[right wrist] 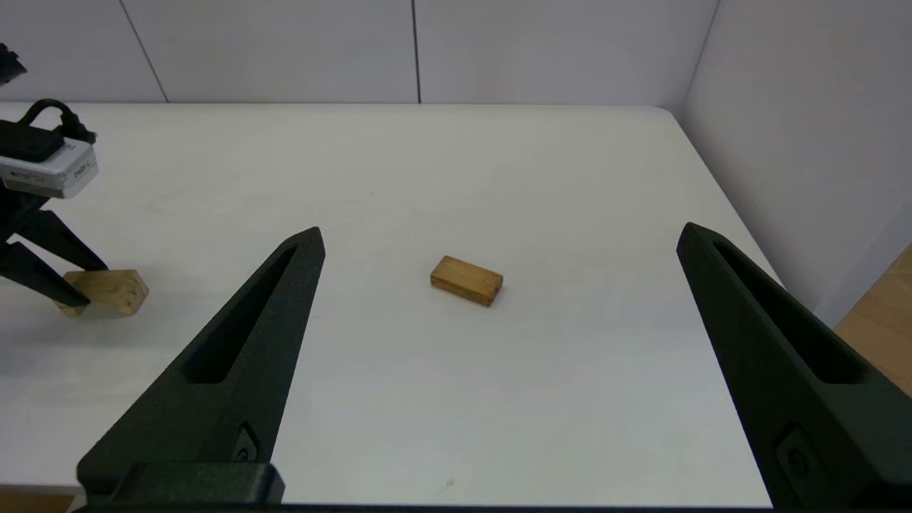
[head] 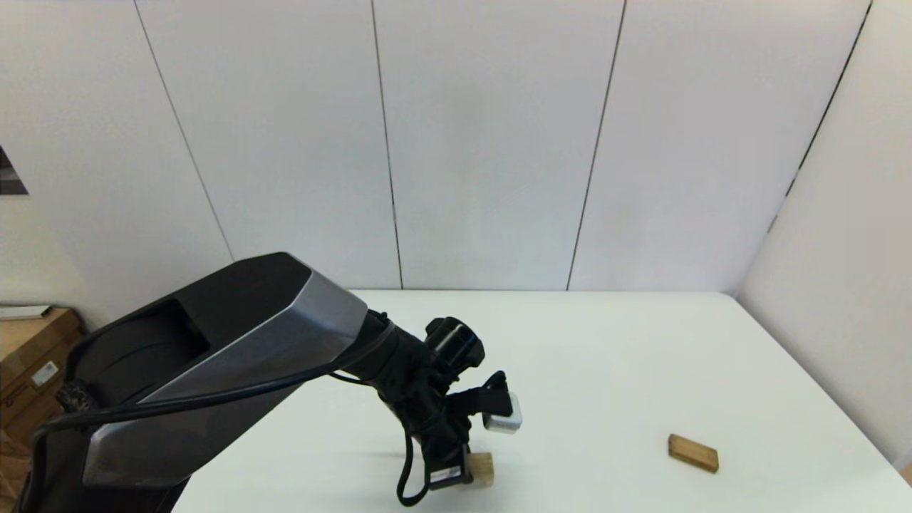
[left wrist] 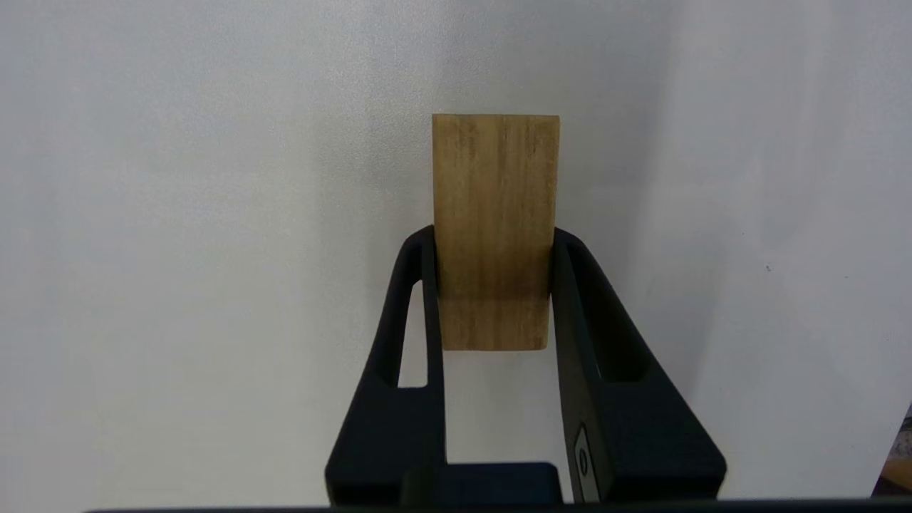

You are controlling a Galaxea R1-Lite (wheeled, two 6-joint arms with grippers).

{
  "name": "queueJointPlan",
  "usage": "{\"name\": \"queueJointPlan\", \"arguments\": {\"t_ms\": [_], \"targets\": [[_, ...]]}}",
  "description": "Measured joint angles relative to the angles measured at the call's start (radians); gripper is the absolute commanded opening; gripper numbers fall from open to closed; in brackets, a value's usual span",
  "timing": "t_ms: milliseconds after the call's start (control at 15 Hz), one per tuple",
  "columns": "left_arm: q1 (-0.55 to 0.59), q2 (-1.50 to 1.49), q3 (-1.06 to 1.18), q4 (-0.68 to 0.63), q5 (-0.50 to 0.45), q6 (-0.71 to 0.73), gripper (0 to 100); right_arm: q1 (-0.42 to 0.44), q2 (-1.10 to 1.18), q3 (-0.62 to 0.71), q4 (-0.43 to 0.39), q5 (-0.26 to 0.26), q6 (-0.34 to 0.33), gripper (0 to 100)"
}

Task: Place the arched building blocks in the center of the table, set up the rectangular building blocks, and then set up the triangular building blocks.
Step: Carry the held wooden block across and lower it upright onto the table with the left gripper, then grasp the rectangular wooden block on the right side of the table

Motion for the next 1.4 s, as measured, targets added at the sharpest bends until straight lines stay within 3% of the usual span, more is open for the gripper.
{"name": "queueJointPlan", "arguments": {"t_ms": [800,1133,1400], "targets": [[0.02,-0.059,-0.03,-0.037,0.004,-0.006,100,0.0,0.0,0.0,0.0,0.0,0.0,100],[0.076,-0.272,0.003,-0.034,0.005,-0.035,100,0.0,0.0,0.0,0.0,0.0,0.0,100],[0.121,-0.543,0.124,-0.035,0.006,-0.152,100,0.0,0.0,0.0,0.0,0.0,0.0,100]]}}
